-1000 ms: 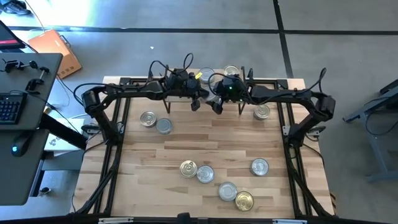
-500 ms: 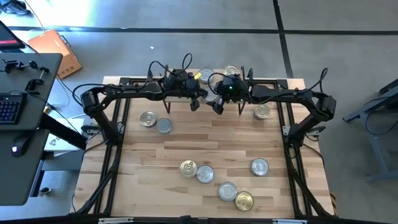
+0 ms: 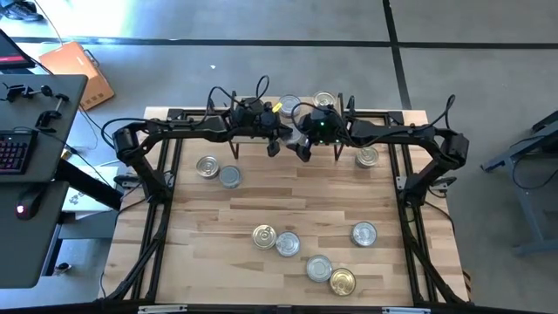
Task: Stack canned seafood by type on shelf
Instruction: Put the top right light green tuna can on the shelf aligned with the other light green can
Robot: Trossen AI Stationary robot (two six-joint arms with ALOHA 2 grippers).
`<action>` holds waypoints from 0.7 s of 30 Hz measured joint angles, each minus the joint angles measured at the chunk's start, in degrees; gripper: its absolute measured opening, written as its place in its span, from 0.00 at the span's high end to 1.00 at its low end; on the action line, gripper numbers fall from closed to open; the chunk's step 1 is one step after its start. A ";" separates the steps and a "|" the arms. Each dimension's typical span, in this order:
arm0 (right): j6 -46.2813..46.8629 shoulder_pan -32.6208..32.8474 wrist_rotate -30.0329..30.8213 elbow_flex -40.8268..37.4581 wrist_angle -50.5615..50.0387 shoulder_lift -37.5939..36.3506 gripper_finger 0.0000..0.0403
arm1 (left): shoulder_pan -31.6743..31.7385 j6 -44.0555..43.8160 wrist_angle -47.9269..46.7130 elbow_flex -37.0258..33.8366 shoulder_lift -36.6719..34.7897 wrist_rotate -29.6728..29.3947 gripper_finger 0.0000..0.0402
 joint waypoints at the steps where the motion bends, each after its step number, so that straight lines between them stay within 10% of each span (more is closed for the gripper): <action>1: -0.02 -0.02 0.00 0.00 0.34 0.00 0.01 | 0.08 0.09 -0.23 0.06 0.00 0.09 1.00; 21: -3.88 -0.22 2.28 5.15 -9.22 -0.22 0.01 | 3.84 0.17 -8.36 0.45 -0.35 0.73 1.00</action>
